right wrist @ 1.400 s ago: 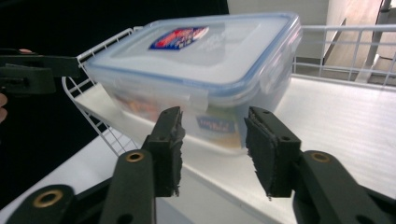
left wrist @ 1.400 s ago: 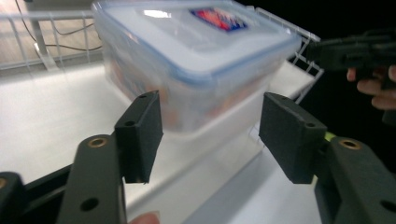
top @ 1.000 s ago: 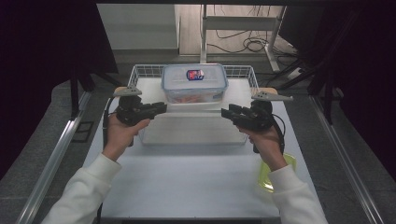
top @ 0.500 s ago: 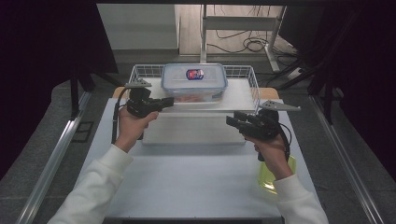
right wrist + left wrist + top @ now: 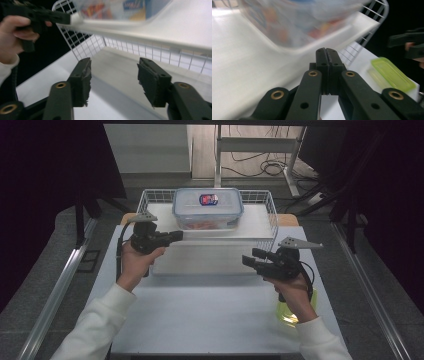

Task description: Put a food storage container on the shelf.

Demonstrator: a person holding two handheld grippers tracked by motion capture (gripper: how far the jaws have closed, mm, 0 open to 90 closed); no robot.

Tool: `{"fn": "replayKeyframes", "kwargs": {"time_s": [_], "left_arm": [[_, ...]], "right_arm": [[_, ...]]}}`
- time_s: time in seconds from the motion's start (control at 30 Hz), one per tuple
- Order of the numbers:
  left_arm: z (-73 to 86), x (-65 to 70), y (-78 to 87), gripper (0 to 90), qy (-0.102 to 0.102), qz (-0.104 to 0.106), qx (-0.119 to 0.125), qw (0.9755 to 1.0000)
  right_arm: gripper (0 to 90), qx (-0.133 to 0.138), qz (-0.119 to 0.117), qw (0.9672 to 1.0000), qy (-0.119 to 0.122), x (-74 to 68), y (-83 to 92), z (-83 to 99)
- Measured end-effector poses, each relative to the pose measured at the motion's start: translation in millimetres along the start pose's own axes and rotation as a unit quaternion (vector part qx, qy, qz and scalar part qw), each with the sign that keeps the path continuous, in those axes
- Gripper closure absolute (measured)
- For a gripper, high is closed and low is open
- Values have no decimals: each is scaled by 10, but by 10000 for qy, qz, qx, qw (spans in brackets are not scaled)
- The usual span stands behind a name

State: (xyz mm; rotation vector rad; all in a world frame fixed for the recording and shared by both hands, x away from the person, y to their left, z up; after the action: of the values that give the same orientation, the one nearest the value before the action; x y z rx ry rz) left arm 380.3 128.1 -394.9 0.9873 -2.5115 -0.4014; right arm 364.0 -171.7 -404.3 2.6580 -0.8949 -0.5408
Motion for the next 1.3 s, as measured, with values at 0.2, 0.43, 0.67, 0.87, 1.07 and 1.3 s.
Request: {"fn": "replayKeyframes", "kwargs": {"time_s": [0.2,0.43,0.67,0.87,1.07,1.3], "left_arm": [[394,237,244,889,-269,140,19,9995],[891,330,312,866,-260,128,-171,9994],[1402,308,272,597,-66,-67,-462,9989],[1582,284,363,403,-79,-213,-507,9985],[1678,279,397,320,-144,-257,-575,9979],[1720,311,370,296,-271,-334,-678,9968]], "right_arm": [[391,-117,-114,9999,-2,-89,71,302],[357,-212,-202,9996,13,-174,150,614],[336,-255,-133,9996,45,-177,216,875],[322,-411,-83,9991,114,-162,236,1097],[322,-463,-38,9989,39,-124,282,1210],[322,-456,4,9990,30,-96,312,1251]]}}
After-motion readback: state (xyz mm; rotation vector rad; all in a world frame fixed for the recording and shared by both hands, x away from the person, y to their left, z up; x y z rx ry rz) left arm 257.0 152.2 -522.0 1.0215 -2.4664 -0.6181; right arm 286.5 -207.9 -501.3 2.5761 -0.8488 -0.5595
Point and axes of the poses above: each handheld gripper's, and its own axes: y roughly backward along the jaws, z roughly out of its underside, x roughly to its right, the point moved 6 cm from there along -y, roughly forward along the jaws, and after that the axes turned 1 degree about -z, right-handed, at the moved point
